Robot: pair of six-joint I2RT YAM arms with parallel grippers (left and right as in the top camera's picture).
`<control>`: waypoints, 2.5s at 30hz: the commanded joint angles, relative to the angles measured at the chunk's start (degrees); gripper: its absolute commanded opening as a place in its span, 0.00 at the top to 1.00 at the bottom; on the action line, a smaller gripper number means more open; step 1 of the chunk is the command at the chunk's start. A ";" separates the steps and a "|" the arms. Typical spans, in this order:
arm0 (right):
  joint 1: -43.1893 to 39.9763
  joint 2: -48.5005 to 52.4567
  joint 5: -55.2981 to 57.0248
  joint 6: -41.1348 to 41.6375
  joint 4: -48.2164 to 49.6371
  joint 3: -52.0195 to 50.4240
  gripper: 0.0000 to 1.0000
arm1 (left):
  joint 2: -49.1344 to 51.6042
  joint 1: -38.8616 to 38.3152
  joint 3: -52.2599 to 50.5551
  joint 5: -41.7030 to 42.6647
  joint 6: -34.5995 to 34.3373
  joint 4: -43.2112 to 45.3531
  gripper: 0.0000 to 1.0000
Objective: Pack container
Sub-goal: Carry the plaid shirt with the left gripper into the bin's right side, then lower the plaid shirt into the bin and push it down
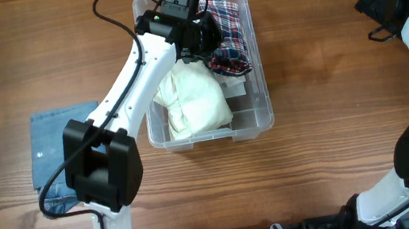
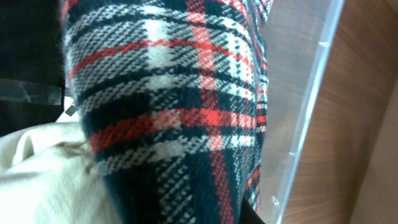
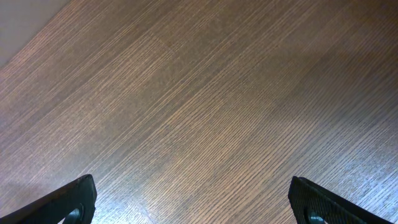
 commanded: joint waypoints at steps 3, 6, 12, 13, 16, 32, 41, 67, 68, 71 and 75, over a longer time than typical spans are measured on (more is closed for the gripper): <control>0.15 0.70 0.35 0.85 0.15 -0.04 0.00 | 0.42 -0.33 0.37 -0.76 -0.02 3.21 0.90; 0.15 0.70 0.37 0.87 0.15 -0.04 0.00 | 0.55 -0.33 0.37 -1.38 1.20 5.64 0.89; 0.15 0.70 0.37 0.85 0.15 -0.04 0.00 | 0.87 -0.37 0.37 -1.57 1.20 4.09 0.23; 0.15 0.70 0.35 0.85 0.15 -0.04 0.00 | 0.87 -0.37 0.37 -1.55 1.22 3.65 0.18; 0.13 0.70 0.37 0.87 0.17 -0.04 0.00 | 0.66 -0.37 0.39 -1.09 3.52 3.23 0.05; 0.15 0.70 0.35 0.85 0.17 -0.04 0.00 | -8.61 -0.55 0.42 -7.80 16.46 0.44 0.96; 0.15 0.70 0.37 0.83 0.17 -0.04 0.00 | 0.22 -0.92 0.39 -7.76 18.03 -2.97 0.96; 0.15 0.70 0.35 0.85 0.15 -0.04 0.00 | -5.42 -0.76 3.04 -18.27 19.06 -14.71 0.96; 0.15 0.70 0.35 0.83 0.15 -0.04 0.00 | -7.76 -0.92 3.08 -18.27 19.06 -13.86 0.96; 0.15 0.70 0.35 0.83 0.15 -0.04 0.00 | -12.17 -1.42 3.08 -18.18 19.06 -9.73 0.96; 0.13 0.70 0.37 0.85 0.15 -0.04 0.00 | -8.83 -2.51 3.06 -14.97 20.35 -8.66 0.96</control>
